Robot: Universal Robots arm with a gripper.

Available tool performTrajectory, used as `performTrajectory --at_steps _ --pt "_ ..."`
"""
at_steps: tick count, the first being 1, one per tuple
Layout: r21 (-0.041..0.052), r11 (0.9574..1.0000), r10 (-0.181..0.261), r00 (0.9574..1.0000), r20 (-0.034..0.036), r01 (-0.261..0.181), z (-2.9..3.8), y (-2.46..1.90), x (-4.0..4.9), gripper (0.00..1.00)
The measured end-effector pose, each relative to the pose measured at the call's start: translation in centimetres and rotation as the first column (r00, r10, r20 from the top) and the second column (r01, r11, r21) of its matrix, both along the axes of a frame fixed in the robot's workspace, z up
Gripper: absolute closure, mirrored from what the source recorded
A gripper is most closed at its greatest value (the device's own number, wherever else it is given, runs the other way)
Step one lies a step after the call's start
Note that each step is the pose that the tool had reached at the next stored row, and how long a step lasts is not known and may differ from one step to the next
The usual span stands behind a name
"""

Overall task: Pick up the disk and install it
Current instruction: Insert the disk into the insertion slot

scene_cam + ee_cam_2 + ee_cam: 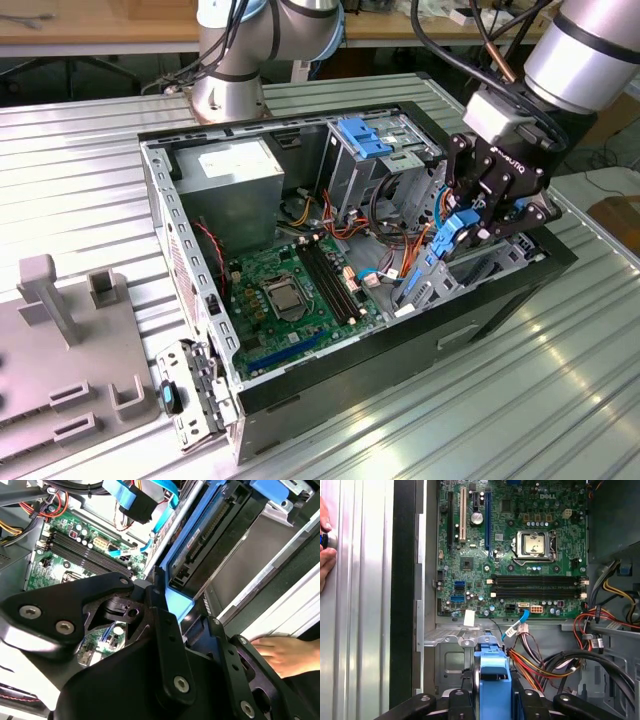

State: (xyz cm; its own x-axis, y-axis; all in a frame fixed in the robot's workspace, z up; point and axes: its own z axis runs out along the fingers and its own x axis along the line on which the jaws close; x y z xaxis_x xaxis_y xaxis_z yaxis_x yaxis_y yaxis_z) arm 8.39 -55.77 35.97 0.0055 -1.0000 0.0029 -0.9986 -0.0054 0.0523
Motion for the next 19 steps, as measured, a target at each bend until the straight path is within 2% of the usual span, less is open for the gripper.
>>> performTrajectory --at_steps 1,2,3,11,12,13,14,15,17,19 --pt "-0.0001 1.0000 0.000 1.0000 -0.0003 0.000 0.00 0.00 0.00 0.56" --pt "-0.0002 1.0000 0.000 1.0000 -0.0003 0.000 0.00 -0.01 0.00 0.56" --pt "-0.0002 1.0000 0.000 1.0000 -0.0003 0.000 -0.01 -0.01 -0.01 0.49" --pt "-0.0003 1.0000 0.000 1.0000 -0.0003 0.000 -0.03 -0.02 0.01 0.51" --pt "-0.0003 1.0000 0.000 1.0000 -0.0003 0.000 -0.03 -0.02 0.01 0.58" --pt "-0.0003 1.0000 0.000 1.0000 -0.0003 0.000 -0.04 -0.03 0.01 0.70" --pt "-0.0003 1.0000 0.000 1.0000 -0.0003 0.000 -0.04 -0.03 0.02 0.76" --pt "-0.0002 1.0000 0.000 1.0000 -0.0003 0.000 -0.05 -0.03 0.01 0.76" --pt "-0.0002 1.0000 0.000 1.0000 -0.0003 0.000 -0.05 -0.03 0.02 0.88" --pt "-0.0003 1.0000 0.000 1.0000 -0.0003 0.000 -0.05 -0.03 0.02 0.89"
